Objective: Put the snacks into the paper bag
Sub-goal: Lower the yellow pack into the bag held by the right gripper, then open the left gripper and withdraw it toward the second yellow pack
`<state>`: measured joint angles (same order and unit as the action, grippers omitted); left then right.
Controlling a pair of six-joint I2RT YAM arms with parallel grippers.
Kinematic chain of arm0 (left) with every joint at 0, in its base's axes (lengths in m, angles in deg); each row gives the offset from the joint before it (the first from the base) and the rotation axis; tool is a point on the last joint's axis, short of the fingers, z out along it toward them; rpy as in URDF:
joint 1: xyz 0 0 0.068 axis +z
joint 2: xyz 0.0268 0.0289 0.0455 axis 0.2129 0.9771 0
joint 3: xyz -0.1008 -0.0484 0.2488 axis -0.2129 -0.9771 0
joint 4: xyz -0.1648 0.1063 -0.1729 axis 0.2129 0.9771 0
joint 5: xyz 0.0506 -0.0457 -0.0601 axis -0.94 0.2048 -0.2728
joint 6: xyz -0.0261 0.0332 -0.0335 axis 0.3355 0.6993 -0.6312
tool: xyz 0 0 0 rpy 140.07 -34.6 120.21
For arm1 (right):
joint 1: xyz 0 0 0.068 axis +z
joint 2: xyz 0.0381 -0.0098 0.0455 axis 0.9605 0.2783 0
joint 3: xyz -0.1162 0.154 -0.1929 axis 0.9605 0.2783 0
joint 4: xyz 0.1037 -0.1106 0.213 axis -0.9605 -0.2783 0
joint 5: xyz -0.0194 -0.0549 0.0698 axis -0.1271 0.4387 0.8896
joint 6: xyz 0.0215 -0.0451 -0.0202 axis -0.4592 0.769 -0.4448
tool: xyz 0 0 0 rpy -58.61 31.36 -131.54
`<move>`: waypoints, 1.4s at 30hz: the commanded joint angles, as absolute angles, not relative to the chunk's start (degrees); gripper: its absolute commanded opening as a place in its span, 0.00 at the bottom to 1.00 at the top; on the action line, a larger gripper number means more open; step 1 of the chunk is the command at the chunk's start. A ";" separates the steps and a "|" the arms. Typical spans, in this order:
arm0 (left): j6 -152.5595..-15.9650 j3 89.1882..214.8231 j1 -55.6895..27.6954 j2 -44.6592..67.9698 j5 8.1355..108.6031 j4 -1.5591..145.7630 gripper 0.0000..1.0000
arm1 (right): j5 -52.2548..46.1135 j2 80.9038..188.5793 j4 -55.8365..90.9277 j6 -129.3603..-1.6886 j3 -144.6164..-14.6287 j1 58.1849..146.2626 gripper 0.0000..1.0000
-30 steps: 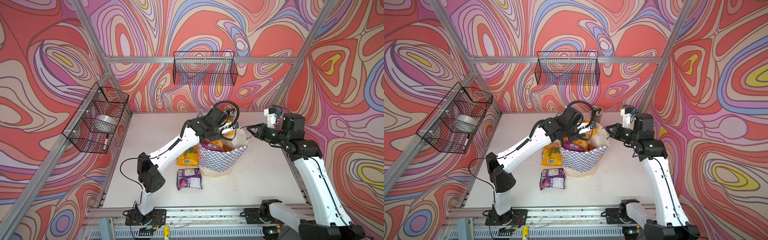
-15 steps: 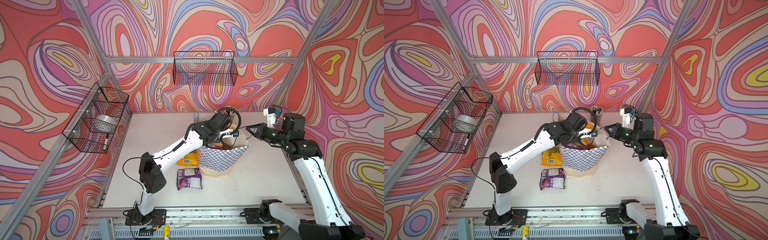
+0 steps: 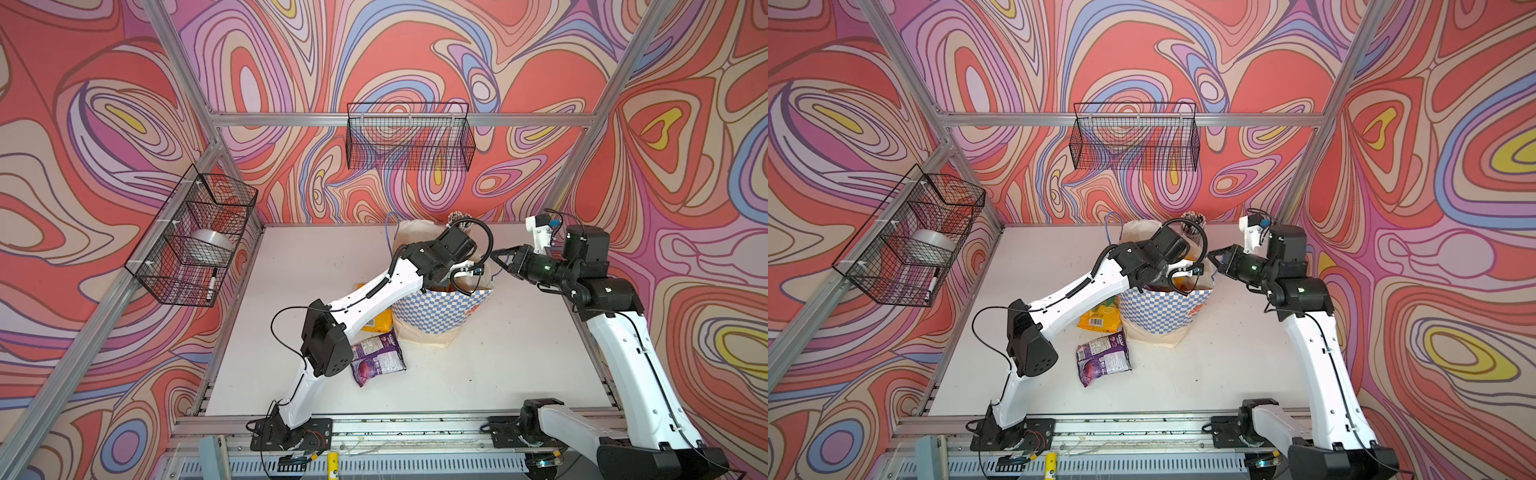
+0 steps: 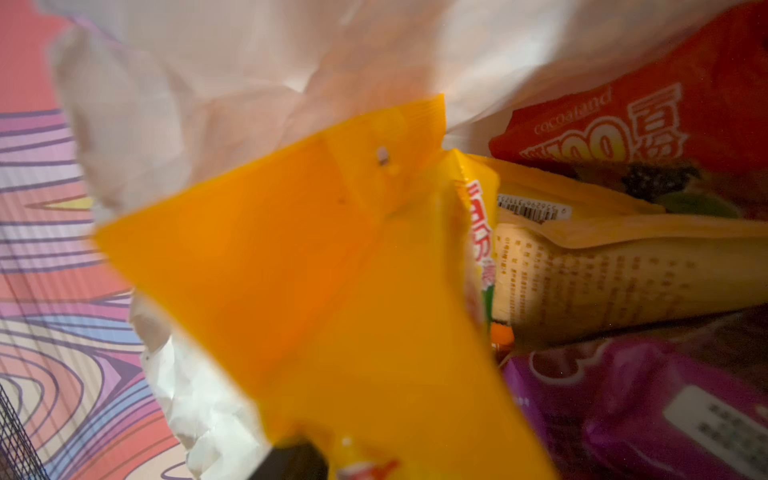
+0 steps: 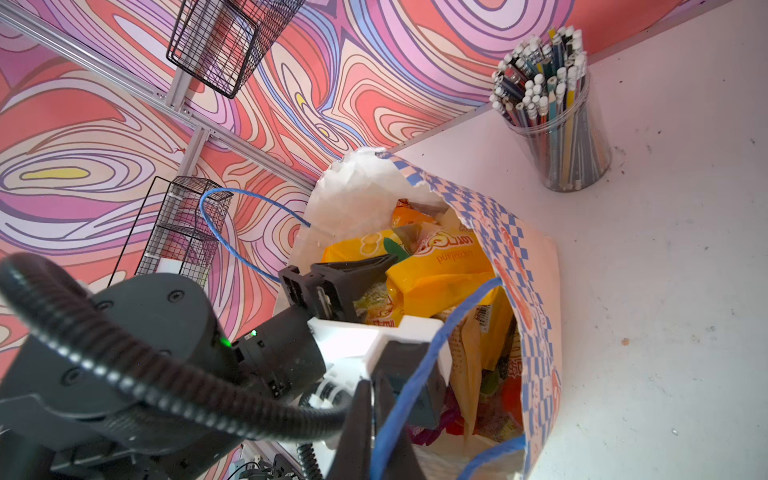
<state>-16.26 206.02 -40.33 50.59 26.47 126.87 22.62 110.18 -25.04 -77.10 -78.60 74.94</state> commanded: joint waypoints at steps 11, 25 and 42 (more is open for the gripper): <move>-32.22 214.17 -40.62 37.16 41.53 129.21 1.00 | 23.75 110.35 -22.49 -78.15 -79.96 75.23 0.00; -70.27 189.90 -32.32 8.74 49.41 119.10 1.00 | 23.54 111.62 -22.28 -76.98 -80.85 75.22 0.00; -91.83 147.44 -2.78 0.70 71.82 112.59 1.00 | 23.53 111.68 -21.97 -75.25 -78.39 75.21 0.00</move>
<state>-88.04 149.28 -3.52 -2.61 66.69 116.37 22.91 112.15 -22.92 -75.94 -79.19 74.94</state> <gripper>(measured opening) 0.997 0.047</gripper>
